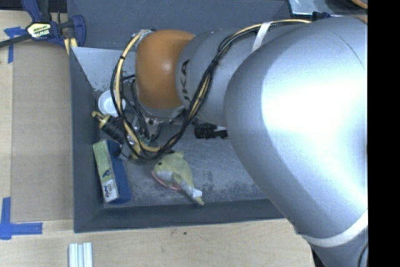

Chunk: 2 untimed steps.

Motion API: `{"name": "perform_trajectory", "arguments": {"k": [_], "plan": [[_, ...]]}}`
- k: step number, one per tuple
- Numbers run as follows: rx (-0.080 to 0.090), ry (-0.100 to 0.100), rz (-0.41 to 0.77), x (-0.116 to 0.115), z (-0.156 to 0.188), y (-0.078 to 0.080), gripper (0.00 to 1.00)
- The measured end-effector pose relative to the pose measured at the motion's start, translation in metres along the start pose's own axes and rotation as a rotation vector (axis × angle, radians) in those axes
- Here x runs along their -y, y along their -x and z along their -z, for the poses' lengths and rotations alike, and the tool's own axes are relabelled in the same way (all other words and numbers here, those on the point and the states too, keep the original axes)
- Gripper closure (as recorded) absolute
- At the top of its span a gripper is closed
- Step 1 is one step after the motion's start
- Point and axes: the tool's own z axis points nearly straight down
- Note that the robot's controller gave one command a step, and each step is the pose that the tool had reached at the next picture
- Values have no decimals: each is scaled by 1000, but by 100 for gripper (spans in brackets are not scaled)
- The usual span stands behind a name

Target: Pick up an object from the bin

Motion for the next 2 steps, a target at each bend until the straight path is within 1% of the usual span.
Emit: {"name": "perform_trajectory", "arguments": {"k": [1, 2], "plan": [[-6, -3, -17, 26, 2, 2, 100], [-6, -4, -17, 26, 2, 2, 100]]}}
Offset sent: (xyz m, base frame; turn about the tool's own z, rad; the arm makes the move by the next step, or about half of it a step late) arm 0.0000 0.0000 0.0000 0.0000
